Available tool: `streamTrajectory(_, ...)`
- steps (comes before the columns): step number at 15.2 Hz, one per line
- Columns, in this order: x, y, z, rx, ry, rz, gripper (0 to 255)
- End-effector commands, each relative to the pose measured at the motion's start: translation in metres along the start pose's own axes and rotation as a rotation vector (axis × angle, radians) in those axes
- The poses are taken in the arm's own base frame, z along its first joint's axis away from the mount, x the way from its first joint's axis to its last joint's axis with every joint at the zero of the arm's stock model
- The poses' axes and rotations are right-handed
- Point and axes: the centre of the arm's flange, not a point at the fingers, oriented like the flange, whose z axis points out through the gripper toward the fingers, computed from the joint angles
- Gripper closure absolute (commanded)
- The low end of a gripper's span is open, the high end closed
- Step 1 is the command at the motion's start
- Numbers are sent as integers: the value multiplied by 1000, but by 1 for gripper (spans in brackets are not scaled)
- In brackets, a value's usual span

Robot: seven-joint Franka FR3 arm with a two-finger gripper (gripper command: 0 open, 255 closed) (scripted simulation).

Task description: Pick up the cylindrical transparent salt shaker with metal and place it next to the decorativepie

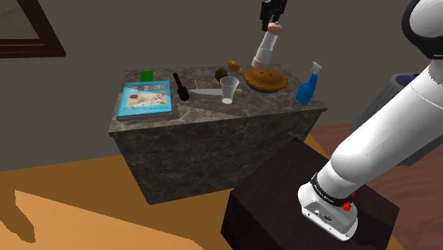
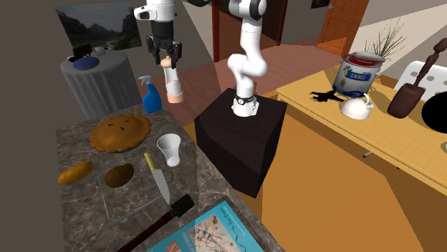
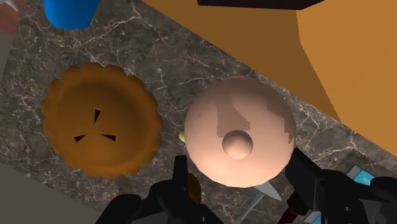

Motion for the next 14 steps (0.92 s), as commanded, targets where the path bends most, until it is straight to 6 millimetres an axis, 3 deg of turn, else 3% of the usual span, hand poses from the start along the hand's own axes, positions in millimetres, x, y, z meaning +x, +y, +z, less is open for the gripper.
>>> streamTrajectory(1, -17, 21, 1, 0, 0, -1, 255)
streamTrajectory(4, -40, 51, 3, 0, 0, -1, 255)
streamTrajectory(14, -42, 46, 55, 0, 0, -1, 255)
